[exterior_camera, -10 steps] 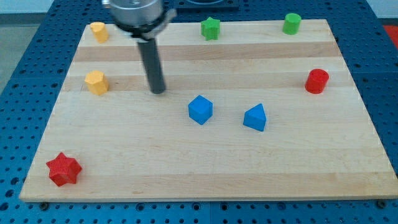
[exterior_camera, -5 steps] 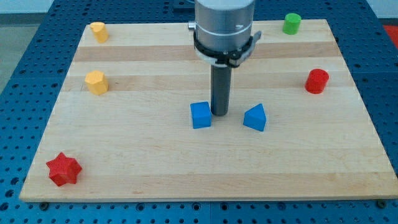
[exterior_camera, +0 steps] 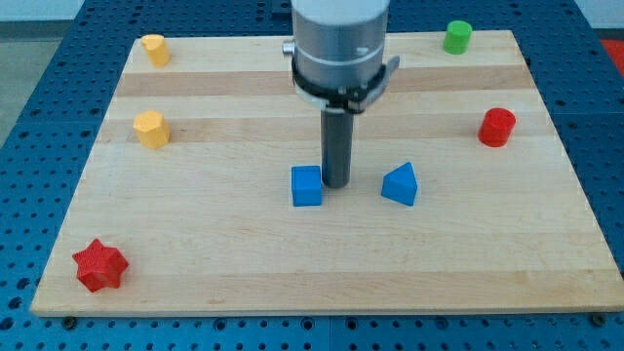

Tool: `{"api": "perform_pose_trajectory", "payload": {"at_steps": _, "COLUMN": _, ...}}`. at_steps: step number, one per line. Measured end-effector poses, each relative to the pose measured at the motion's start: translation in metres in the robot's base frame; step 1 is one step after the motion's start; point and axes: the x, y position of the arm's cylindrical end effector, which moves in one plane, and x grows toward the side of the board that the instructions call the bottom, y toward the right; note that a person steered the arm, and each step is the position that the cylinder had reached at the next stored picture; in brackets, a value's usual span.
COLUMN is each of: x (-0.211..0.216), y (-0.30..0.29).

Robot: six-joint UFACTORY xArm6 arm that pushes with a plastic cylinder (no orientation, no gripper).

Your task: Place the blue cube at the bottom center

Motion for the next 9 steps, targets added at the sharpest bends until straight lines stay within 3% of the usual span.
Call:
{"api": "perform_pose_trajectory", "payload": {"at_steps": 1, "x": -0.028, "y": -0.003}}
{"api": "perform_pose_trajectory", "payload": {"at_steps": 2, "x": -0.013, "y": -0.028}}
{"api": "perform_pose_trajectory", "payload": {"at_steps": 4, "x": 0.056, "y": -0.031}}
{"api": "perform_pose_trajectory", "payload": {"at_steps": 6, "x": 0.045, "y": -0.044}}
{"api": "perform_pose_trajectory", "payload": {"at_steps": 9, "x": 0.092, "y": -0.045}}
